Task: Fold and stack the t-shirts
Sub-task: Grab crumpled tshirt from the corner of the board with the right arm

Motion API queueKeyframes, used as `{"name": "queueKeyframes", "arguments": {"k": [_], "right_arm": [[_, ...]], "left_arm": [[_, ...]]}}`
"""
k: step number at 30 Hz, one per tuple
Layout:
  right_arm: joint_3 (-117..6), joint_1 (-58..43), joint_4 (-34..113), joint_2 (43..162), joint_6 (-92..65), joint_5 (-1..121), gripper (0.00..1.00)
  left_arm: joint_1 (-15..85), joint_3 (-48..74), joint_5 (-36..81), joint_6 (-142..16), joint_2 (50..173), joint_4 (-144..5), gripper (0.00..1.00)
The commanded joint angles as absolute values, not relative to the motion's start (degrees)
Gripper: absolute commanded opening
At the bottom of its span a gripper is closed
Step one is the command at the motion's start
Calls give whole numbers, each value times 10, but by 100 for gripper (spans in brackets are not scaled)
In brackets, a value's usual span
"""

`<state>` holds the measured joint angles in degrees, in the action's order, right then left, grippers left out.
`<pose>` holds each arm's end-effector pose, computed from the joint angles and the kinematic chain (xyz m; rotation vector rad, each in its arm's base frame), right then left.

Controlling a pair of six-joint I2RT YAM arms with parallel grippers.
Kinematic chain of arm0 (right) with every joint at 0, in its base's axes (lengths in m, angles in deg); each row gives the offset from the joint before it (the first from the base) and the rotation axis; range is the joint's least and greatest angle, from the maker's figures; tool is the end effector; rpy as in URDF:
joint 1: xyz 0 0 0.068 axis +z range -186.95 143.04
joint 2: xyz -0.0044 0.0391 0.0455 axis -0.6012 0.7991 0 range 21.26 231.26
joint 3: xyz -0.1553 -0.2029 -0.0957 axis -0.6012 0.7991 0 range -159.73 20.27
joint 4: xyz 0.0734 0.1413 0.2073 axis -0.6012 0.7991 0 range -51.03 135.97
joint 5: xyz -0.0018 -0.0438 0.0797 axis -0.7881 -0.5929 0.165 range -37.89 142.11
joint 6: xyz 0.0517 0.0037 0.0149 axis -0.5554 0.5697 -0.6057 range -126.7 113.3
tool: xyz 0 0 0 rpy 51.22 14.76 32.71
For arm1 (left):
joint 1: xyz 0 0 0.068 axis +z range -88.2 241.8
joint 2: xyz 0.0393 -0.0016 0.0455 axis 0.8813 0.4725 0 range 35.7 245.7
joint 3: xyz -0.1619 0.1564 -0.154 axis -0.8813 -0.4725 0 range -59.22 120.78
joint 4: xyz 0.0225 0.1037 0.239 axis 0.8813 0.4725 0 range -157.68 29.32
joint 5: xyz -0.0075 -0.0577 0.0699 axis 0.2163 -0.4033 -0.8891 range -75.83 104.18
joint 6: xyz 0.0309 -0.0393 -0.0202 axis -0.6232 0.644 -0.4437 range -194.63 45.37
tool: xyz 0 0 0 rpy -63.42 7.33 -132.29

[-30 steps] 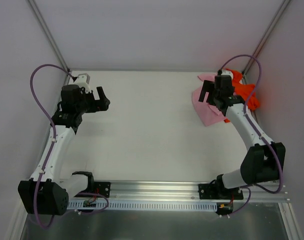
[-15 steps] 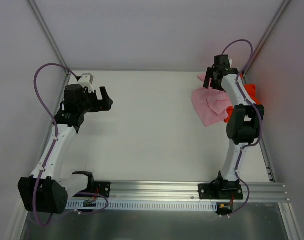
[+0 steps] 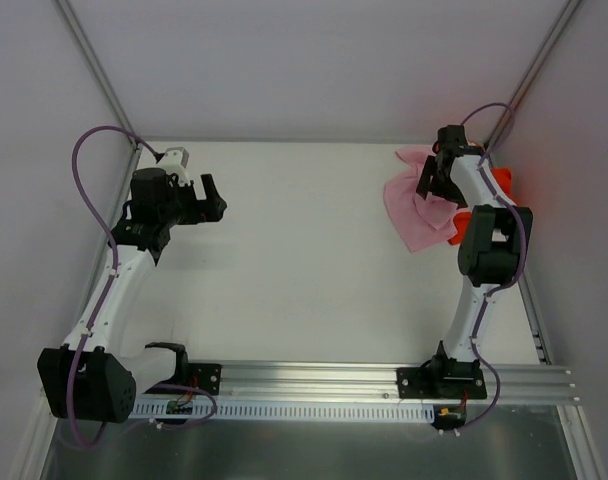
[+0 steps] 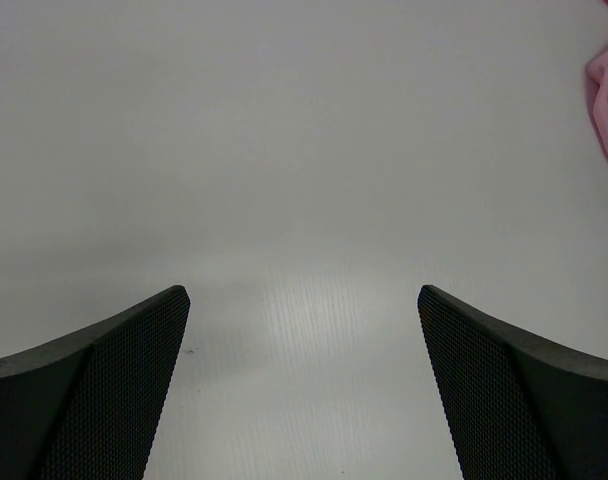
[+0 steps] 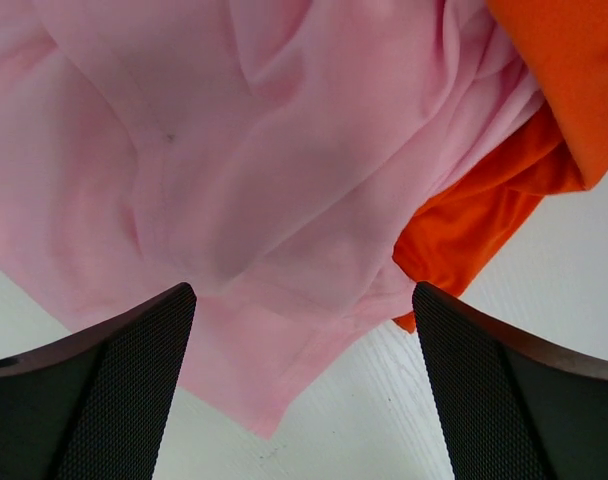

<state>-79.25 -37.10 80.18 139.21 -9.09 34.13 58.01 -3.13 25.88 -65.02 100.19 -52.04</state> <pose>0.4497 -0.0122 0.2331 0.1678 2.5770 -0.3945 0.2559 -0.0242 0.3309 0.0313 1.9983 -0.3540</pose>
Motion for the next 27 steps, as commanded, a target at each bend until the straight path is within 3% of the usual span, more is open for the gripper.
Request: {"name": "queueKeyframes", "arguments": {"k": [1, 8, 19, 21, 22, 24, 25, 27], "right_arm": [[-850, -368, 787, 1403, -108, 359, 93], [-874, -367, 767, 1421, -122, 362, 93], [-913, -367, 803, 1478, -136, 343, 82], [-913, -367, 803, 1478, -137, 343, 74], [-913, -368, 802, 1478, -136, 344, 63], [-914, -367, 801, 1478, -136, 341, 49], [-916, -367, 800, 1475, -136, 340, 31], [-920, -367, 798, 1470, -134, 334, 14]], "left_arm": [[577, -34, 256, -658, 1003, -532, 99], [576, -35, 252, -656, 1006, -536, 99], [577, -34, 238, -664, 1004, -534, 99], [577, -34, 235, -665, 1003, -534, 99], [577, -34, 232, -665, 1003, -534, 99], [577, -32, 234, -666, 1006, -533, 99], [577, -31, 234, -666, 1006, -534, 99], [576, -31, 233, -668, 1006, -534, 99]]}}
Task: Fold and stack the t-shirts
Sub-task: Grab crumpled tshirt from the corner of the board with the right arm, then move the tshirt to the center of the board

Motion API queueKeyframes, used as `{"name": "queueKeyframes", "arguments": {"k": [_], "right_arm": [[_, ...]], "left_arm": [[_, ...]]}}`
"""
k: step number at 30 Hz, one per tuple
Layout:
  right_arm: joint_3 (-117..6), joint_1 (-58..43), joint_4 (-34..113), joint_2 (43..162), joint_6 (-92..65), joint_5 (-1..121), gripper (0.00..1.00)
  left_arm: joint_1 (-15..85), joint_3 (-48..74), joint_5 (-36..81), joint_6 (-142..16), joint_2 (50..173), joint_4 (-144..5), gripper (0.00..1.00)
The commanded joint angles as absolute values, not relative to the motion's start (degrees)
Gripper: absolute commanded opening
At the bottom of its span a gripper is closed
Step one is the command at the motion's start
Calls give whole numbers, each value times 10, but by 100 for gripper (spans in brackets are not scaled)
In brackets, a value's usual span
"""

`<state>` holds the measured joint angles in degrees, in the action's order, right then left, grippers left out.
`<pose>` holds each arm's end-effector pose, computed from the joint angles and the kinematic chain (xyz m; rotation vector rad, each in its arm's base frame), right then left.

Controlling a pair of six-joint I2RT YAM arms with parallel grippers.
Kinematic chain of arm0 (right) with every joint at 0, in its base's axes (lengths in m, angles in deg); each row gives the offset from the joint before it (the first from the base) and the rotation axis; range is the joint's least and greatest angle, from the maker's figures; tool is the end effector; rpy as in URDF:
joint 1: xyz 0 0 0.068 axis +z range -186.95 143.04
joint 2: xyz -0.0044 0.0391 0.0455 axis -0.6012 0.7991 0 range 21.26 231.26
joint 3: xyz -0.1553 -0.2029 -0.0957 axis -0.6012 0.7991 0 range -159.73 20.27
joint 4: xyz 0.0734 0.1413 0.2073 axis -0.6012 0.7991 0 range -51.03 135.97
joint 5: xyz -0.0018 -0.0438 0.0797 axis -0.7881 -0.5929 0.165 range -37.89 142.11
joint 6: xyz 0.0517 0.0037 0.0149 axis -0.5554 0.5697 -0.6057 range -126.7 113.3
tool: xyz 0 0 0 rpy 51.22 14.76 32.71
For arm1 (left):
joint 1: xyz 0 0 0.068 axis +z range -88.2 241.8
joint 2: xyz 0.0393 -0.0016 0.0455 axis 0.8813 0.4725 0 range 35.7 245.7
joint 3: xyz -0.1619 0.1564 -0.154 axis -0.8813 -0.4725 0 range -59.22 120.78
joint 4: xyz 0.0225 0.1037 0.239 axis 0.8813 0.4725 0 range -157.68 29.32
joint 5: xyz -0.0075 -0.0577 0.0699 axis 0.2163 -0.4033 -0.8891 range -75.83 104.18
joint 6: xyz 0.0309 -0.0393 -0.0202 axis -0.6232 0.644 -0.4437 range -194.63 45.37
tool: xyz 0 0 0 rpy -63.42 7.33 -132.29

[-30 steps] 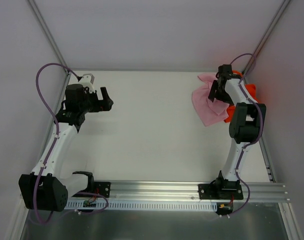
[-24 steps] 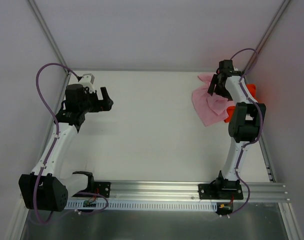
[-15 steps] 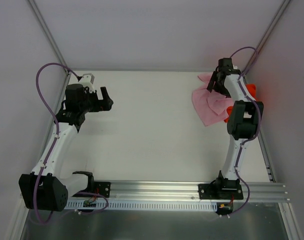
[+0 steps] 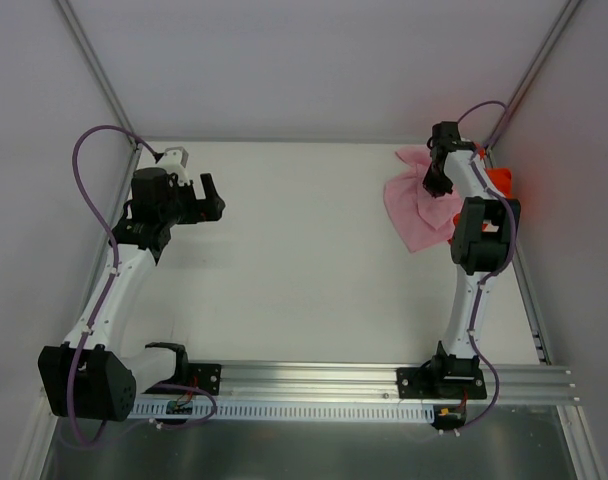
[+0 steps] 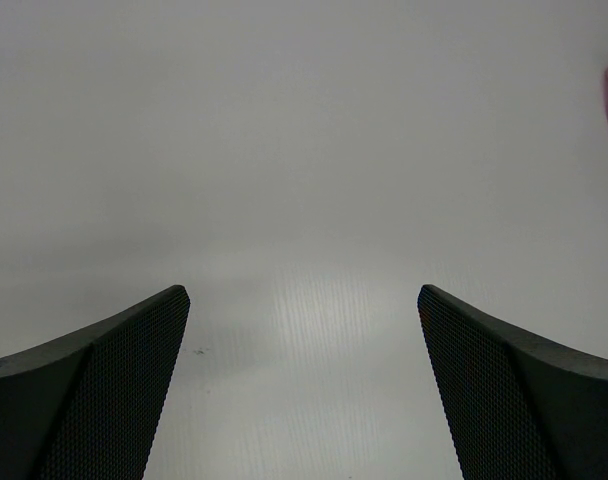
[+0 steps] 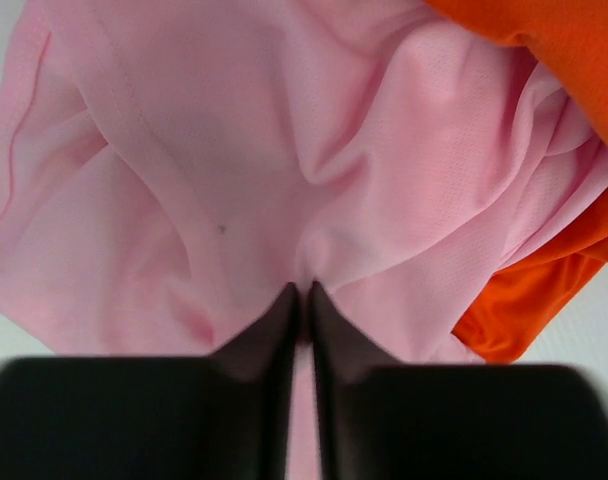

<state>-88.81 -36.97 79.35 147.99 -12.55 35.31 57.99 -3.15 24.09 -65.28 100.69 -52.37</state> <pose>0.4868 -0.0104 0.2163 0.2383 2.5421 -0.3391 0.2583 -0.0234 0.3291 0.0154 2.0012 -0.3203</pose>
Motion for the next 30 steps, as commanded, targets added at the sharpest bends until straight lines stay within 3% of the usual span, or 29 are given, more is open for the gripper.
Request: {"name": "queueKeyframes", "arguments": {"k": [1, 10, 20, 24, 30], "right_arm": [[-923, -367, 800, 1469, -128, 332, 1], [-1012, -336, 826, 1382, -44, 379, 1], [-1153, -85, 859, 1267, 83, 557, 1], [-1126, -24, 843, 1207, 120, 607, 1], [-1023, -23, 814, 1178, 114, 594, 1]], "left_arm": [[577, -31, 234, -668, 1006, -534, 99], [577, 17, 310, -659, 1022, -522, 99], [577, 112, 374, -619, 1074, -553, 99], [577, 132, 346, -611, 1073, -553, 99], [577, 130, 367, -622, 1031, -550, 99]]}}
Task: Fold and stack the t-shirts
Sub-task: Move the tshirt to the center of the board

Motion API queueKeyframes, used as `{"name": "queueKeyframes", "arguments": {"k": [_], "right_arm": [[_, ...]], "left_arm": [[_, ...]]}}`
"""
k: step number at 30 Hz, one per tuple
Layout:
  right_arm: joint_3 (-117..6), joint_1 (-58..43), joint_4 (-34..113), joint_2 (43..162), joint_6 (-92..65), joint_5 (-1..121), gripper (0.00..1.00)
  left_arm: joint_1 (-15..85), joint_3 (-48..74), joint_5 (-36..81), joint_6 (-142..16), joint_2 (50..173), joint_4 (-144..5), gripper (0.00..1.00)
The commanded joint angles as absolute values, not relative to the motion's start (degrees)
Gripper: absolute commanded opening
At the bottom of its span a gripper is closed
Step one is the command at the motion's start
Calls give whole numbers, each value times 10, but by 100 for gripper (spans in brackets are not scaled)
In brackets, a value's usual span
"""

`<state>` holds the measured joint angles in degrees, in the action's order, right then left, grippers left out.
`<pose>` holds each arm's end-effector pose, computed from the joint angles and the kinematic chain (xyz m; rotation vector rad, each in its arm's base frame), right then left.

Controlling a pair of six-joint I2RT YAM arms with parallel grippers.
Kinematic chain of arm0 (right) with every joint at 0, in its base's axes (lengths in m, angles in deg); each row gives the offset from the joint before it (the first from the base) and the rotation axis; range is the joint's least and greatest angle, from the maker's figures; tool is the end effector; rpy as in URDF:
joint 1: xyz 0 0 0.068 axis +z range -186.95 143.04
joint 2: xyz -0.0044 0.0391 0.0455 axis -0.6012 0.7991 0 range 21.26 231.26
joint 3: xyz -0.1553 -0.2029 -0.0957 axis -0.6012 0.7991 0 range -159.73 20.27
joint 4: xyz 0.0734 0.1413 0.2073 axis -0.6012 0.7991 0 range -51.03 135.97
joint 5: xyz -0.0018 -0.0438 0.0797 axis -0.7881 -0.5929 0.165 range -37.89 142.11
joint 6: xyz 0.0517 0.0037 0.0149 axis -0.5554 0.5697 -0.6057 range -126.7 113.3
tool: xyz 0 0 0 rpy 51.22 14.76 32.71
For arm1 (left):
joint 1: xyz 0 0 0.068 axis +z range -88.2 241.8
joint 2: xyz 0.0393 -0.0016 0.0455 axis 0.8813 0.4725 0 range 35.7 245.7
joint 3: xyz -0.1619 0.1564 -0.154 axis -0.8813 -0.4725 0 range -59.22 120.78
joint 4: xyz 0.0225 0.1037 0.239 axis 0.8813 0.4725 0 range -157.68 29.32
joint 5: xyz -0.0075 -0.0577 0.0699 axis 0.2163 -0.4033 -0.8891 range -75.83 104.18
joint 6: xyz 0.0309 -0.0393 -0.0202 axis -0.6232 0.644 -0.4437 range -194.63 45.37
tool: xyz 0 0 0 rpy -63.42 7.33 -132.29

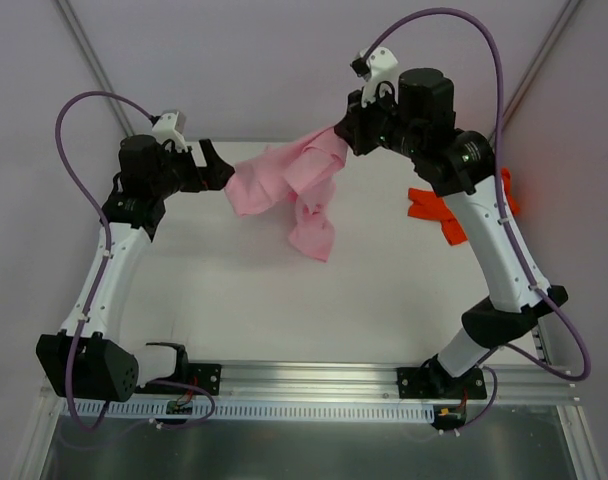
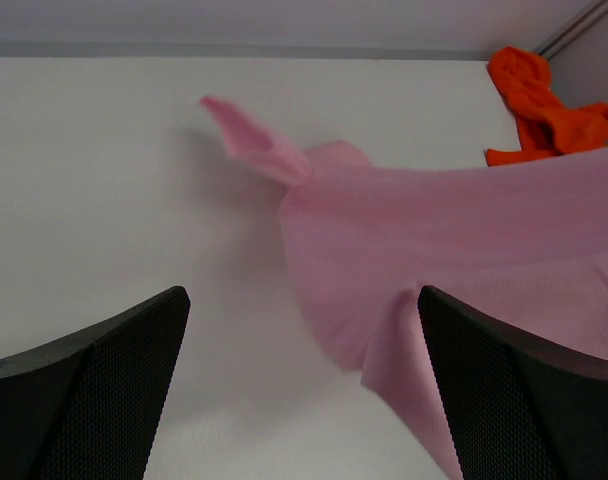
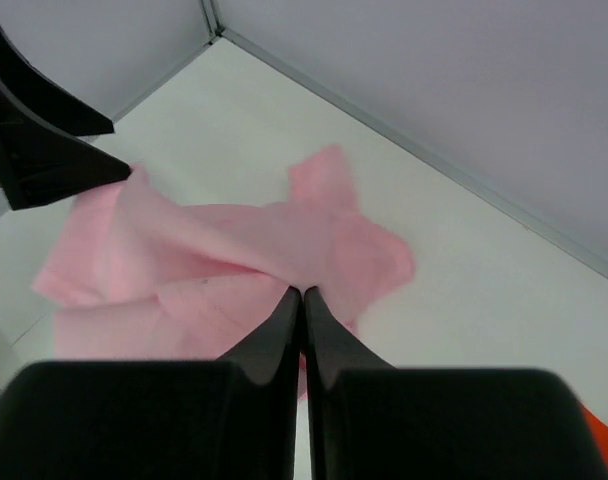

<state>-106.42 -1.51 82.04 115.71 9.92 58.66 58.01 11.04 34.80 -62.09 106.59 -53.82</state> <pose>0.2609 0.1907 0.5376 -0.8515 1.5528 0.3390 0.2818 -0.0312 0.3933 0.1170 1.8355 -0.5284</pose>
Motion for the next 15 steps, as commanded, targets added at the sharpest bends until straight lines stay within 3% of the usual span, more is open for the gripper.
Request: {"name": "queueKeyframes", "arguments": {"k": [1, 15], "right_arm": [[-1013, -22, 815, 1186, 111, 597, 1], [-811, -68, 811, 1279, 81, 563, 1]], "left_arm": [[577, 124, 368, -624, 1020, -551, 99], [577, 21, 316, -586, 1022, -532, 99]]}}
